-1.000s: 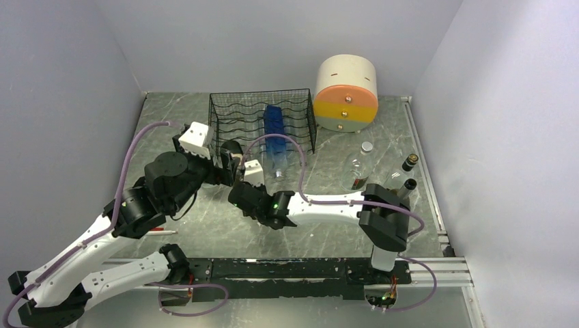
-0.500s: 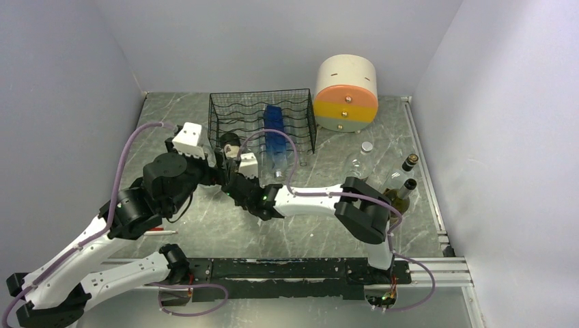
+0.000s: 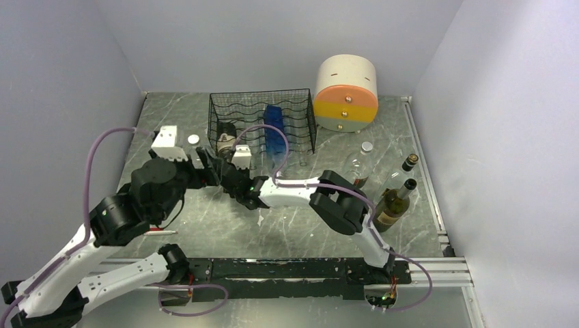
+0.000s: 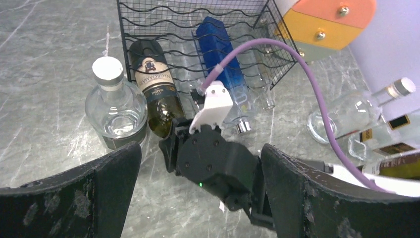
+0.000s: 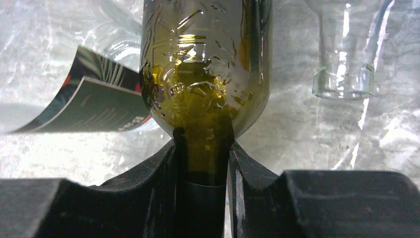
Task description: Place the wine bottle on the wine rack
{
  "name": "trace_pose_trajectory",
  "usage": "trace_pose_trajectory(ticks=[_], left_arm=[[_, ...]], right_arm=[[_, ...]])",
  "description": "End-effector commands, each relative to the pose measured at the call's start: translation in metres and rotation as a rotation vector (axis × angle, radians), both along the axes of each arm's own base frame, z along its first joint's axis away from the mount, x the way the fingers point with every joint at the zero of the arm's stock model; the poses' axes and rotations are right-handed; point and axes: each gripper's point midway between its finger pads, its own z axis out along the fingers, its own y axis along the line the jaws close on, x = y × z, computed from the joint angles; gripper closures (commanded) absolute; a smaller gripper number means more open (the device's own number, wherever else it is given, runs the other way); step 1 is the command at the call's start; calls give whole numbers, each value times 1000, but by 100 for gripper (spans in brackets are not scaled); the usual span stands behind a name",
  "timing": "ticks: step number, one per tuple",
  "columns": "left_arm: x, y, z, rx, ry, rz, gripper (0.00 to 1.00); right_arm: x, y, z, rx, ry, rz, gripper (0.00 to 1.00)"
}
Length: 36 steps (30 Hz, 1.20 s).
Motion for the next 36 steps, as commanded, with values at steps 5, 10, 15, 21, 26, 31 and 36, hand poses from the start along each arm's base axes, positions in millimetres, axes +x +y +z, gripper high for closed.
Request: trace_pose_trajectory(ticks=[5,10,15,21,26,31,36], left_arm=[[-10,-4,18,-55,-132,-107,6],[-11,-1,19,-25,-119,-110,6],[-13,-1,16,1,-115,-130,6],[-18,7,18,-18,-122,-113,6],[-24,13,23,-45,-144,-119,6],[-23,11,21,-41,-140,-126,6],[-19,10,16,-13,-108,-105,6]], right_arm=[[57,29,47,172,-108,-107,92],[70,31,45,183,-113,-119,82],[81,33,42,188,-110,-112,72],[96,37,42,192,-110,-121,67],[108,38,41,187,-119,-138,56],[118,31,41,189,-124,-160,42],[118,29,45,181,-122,-139,28]])
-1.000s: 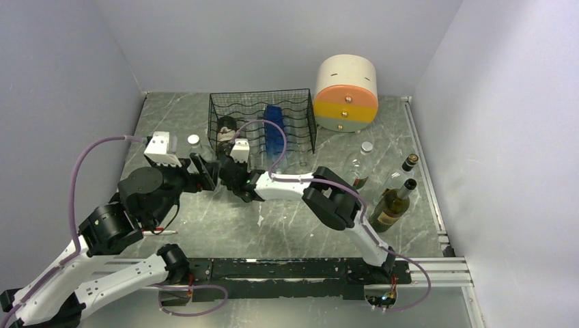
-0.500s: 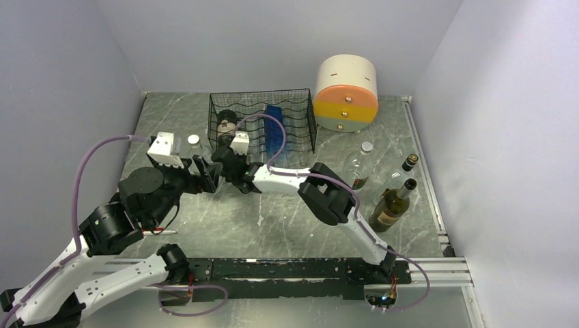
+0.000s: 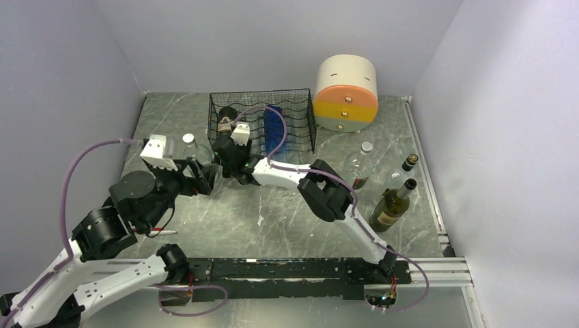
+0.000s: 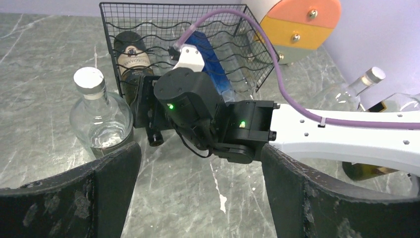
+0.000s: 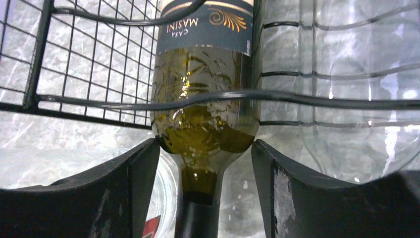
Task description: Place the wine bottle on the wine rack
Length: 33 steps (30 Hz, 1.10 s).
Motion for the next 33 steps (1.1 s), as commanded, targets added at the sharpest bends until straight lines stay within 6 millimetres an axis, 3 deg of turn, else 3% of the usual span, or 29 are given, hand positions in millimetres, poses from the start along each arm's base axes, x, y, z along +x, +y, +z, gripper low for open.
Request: trace_pose_trajectory(ticks=[1,14,18,22,25,33], left_arm=[[2,-2,5,17,13,5,6],[4,-5,29,-6,-22,-4,6],[3,-4,35,-26,-37,-9,6],[3,-2,38,-58,-54,7,6],[5,0,37,-94,-65,29,6],[3,-36,14,-87,-138,-142,6]], right_arm=[[17,4,43,90,-75,-24,27],[-25,-9,97,219,-65,123,25],[-40,-32,121,232,-90,131,25],[-55,-71,151,176,-133,138,26],[-65,-113,172,89,-136,122,26],[-82,-241,210,-121,-129,-18,26]])
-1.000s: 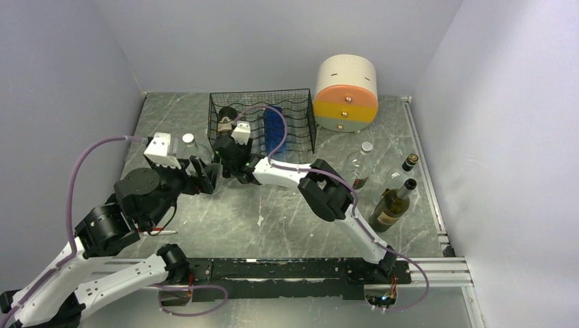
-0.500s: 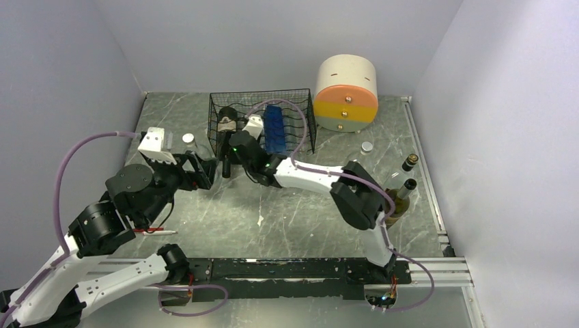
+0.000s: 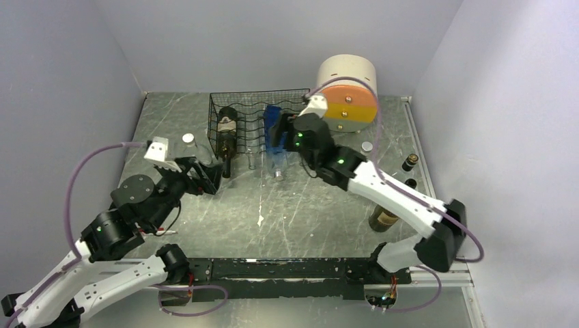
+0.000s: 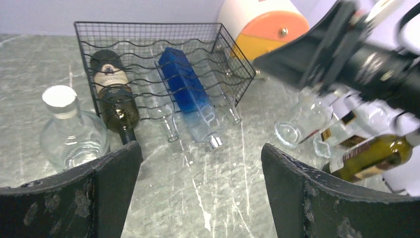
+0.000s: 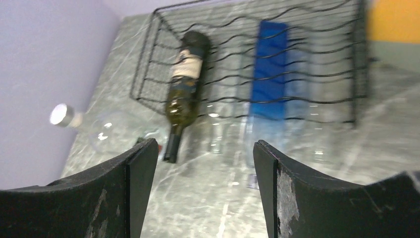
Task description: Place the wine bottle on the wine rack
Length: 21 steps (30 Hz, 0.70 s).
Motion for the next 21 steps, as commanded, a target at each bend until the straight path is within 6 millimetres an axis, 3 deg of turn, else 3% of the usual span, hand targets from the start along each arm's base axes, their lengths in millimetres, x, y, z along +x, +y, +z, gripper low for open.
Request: trace_pose_trajectory(ticks=[1,7,13,16,21], left_arm=[[0,-26,1,-9,-88,-116,6],[7,-42,-8,44,-85,-153,6],[13,-60,-13,101,-105,-210,6],[16,-65,-11,111,-118,-216,6],[20,-64,-8,120,-114,-191,6]], right_arm=[[-13,-84,-8,-235,35,-135,26],[-23,-170,6,-318,86,-351,25],[-30,-228,11,-373,84,-505,24],[-29,-246,5,-399,105,-552,23],[-23,-260,3,-412,108,-571,23]])
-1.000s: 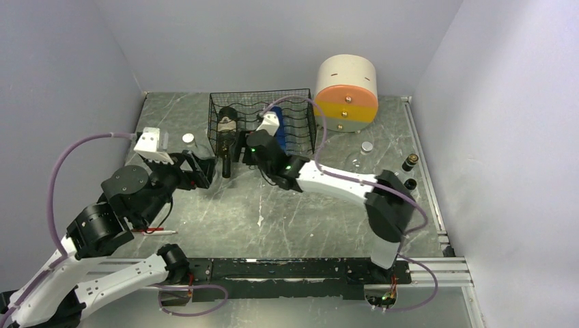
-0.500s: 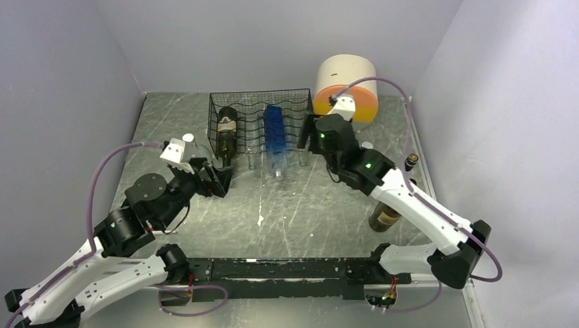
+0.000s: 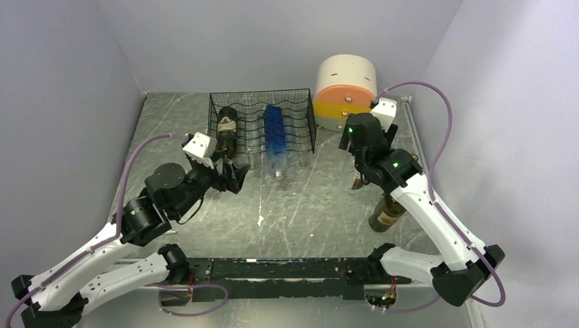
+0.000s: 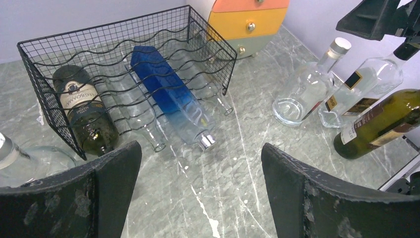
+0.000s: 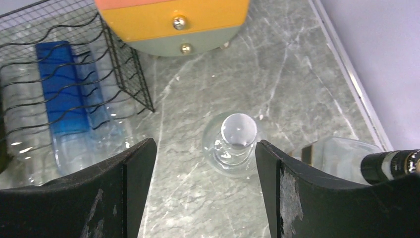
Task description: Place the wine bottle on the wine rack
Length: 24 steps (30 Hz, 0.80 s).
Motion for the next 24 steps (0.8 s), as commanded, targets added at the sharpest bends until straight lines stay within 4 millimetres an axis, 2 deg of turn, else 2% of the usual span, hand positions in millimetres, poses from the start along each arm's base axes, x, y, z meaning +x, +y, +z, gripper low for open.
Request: trace_pose_trajectory(ticks=[1,5,7,11,15,18,24], left_arm=[[0,-6,23,-29,-65,-30,6],[-2,-13,30,-13,-99,-78,6],[0,-12,29,2,-96,-64,6],[2,-14,25,25,-94,-68,6],[1,-16,19,36,-96,-85,6],[2,-15,15,43,-91,-75,6],[5,-14,12,57,-81,-56,6]], right_arm=[[2,-18,-6,-48,15,-24,23],[10,-23,-27,-45,59,-21,23],[16,-31,-42,-35,86,-32,23],[24,-32,-58,-9,105,21,27],[34,-30,-67,17,116,55,36],[37,-28,-76,17,140,70,47],[34,-19,-81,39,174,111,63]])
